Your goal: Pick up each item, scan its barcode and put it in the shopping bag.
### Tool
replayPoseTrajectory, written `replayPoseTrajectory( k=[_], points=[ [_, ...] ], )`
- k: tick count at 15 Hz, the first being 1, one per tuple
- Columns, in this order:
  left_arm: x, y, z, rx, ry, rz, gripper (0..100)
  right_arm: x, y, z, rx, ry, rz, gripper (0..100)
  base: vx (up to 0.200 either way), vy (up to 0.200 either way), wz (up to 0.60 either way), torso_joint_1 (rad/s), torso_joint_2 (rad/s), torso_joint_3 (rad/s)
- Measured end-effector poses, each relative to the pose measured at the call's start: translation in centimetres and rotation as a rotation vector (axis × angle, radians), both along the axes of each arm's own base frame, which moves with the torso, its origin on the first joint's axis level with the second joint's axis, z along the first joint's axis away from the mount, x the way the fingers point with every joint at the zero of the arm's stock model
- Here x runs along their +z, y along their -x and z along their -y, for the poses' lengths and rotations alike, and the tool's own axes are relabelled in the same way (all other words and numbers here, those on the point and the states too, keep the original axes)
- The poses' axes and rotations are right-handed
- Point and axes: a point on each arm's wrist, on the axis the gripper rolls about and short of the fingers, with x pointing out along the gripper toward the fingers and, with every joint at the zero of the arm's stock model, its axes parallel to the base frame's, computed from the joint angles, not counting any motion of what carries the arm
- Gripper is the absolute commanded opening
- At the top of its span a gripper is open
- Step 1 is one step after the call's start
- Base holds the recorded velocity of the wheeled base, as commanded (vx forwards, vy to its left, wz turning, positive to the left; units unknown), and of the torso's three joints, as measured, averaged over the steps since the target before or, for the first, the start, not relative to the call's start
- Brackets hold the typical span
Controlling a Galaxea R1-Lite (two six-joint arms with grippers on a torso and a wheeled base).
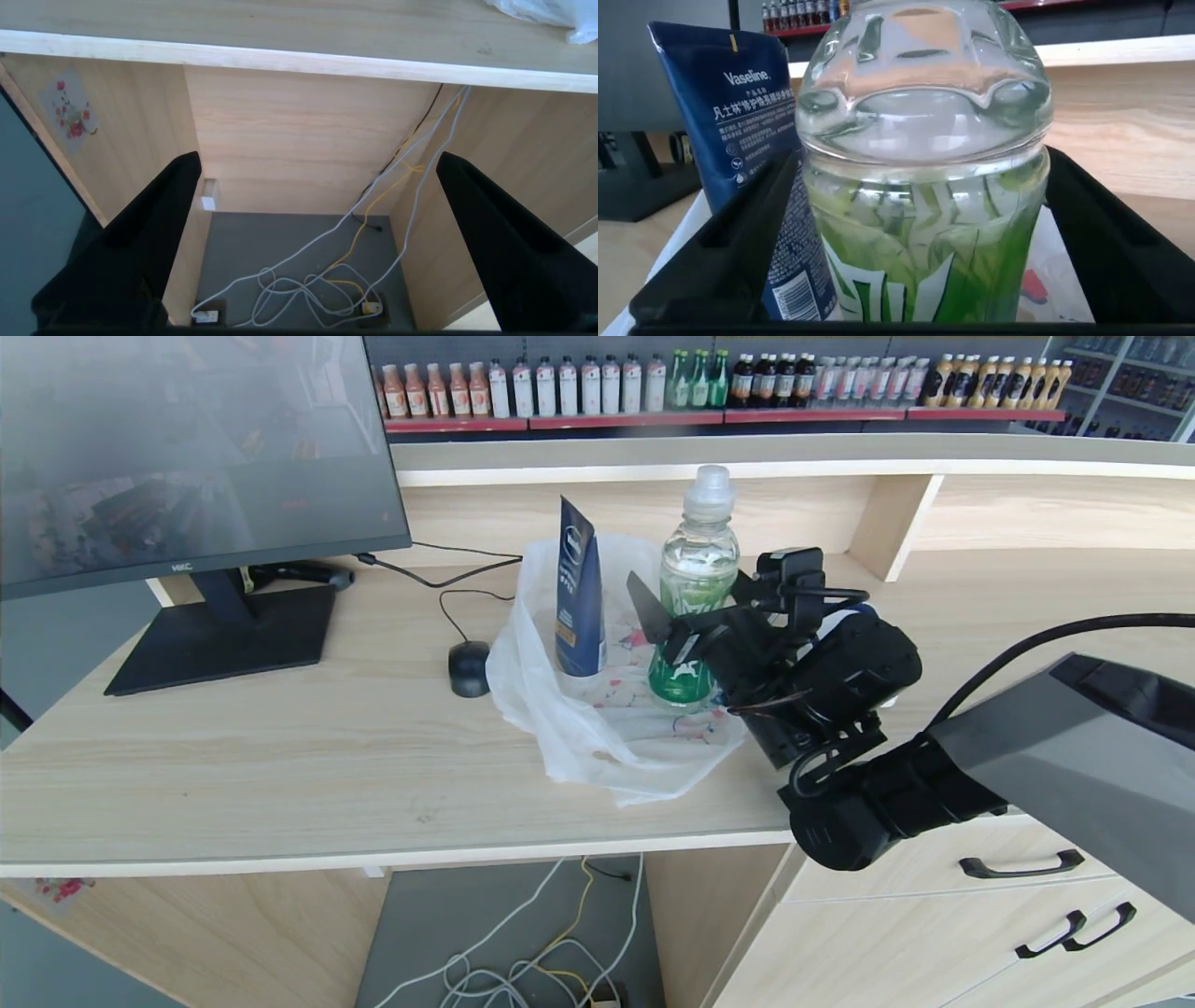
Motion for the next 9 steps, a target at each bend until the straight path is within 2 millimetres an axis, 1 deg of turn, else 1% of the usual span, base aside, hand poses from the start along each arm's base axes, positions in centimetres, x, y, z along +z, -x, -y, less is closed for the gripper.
replayPoseTrajectory(
  k=[3, 5, 6, 9],
  points=[
    [0.0, 0.0, 0.0, 0.0, 0.0, 0.0, 100, 0.1, 0.5, 0.3, 0.0, 0.006, -0.011, 100, 0.0, 0.0, 0.0, 0.0, 0.0, 0.0],
    [0.0, 0.0, 0.0, 0.0, 0.0, 0.0, 100, 0.6, 1.4, 0.8, -0.002, 0.01, -0.017, 100, 0.0, 0.0, 0.0, 0.0, 0.0, 0.0],
    [0.0, 0.0, 0.0, 0.0, 0.0, 0.0, 100, 1.0, 2.0, 1.2, -0.004, 0.01, -0.019, 100, 0.0, 0.0, 0.0, 0.0, 0.0, 0.0],
    [0.0, 0.0, 0.0, 0.0, 0.0, 0.0, 100, 2.4, 4.6, 2.9, -0.008, 0.014, -0.024, 100, 0.0, 0.0, 0.0, 0.0, 0.0, 0.0]
  ],
)
